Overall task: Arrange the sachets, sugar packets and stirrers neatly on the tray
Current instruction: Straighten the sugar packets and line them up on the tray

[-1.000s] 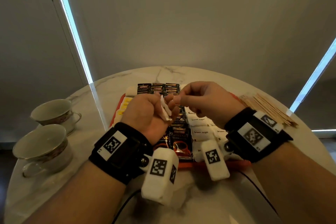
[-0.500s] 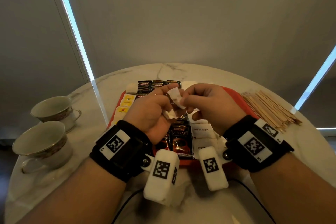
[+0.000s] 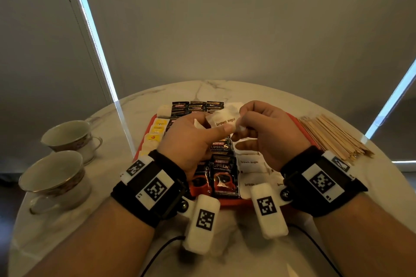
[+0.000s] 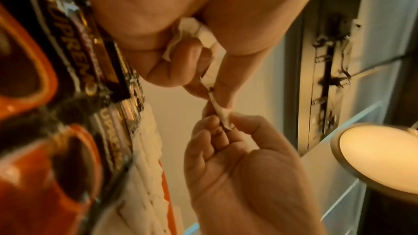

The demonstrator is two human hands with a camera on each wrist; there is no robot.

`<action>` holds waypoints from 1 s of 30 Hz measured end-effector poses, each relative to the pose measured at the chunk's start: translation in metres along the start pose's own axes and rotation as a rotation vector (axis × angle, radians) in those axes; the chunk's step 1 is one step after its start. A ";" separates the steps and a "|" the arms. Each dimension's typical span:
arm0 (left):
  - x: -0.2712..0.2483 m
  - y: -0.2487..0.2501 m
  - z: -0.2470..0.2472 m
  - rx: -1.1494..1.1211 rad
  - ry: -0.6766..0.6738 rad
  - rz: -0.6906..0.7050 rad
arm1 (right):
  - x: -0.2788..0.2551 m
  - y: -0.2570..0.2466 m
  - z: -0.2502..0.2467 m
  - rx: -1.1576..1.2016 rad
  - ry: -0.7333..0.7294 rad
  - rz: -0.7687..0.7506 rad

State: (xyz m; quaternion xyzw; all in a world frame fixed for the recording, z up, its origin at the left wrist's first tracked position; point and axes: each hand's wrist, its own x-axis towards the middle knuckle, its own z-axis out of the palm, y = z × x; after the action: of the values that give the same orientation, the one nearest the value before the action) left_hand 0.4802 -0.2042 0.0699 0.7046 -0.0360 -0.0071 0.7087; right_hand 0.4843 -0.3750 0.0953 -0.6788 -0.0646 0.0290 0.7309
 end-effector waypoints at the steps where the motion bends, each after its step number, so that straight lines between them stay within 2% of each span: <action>1: 0.000 0.000 -0.001 0.084 0.021 0.038 | 0.000 0.001 -0.001 -0.021 -0.034 0.029; 3: 0.000 0.000 -0.001 0.152 0.028 0.076 | 0.000 0.004 -0.004 -0.113 -0.094 0.053; 5: -0.001 0.000 0.000 0.156 0.022 0.072 | 0.000 0.006 -0.004 -0.183 -0.098 0.011; 11: 0.002 -0.002 0.000 0.107 0.047 0.066 | 0.003 0.006 -0.004 -0.182 0.072 -0.100; 15: 0.004 -0.003 0.000 0.085 0.053 0.076 | 0.003 0.006 -0.003 -0.205 0.094 -0.149; 19: 0.002 0.003 0.000 -0.060 0.058 0.003 | 0.002 0.002 -0.010 -0.238 -0.017 -0.061; 24: 0.007 -0.003 0.002 -0.093 0.117 -0.037 | 0.000 -0.006 -0.016 -0.233 -0.022 0.047; 26: 0.007 -0.001 0.002 -0.116 0.112 -0.046 | 0.003 -0.010 -0.023 -0.171 0.028 0.075; 30: 0.009 0.003 -0.004 -0.185 0.117 -0.081 | 0.018 -0.008 -0.054 -0.044 0.274 0.130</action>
State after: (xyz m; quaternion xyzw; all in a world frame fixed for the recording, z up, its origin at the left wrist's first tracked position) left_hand 0.4898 -0.2003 0.0734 0.6364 0.0347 0.0019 0.7705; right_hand 0.5086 -0.4272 0.1006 -0.6949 0.0794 -0.0182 0.7145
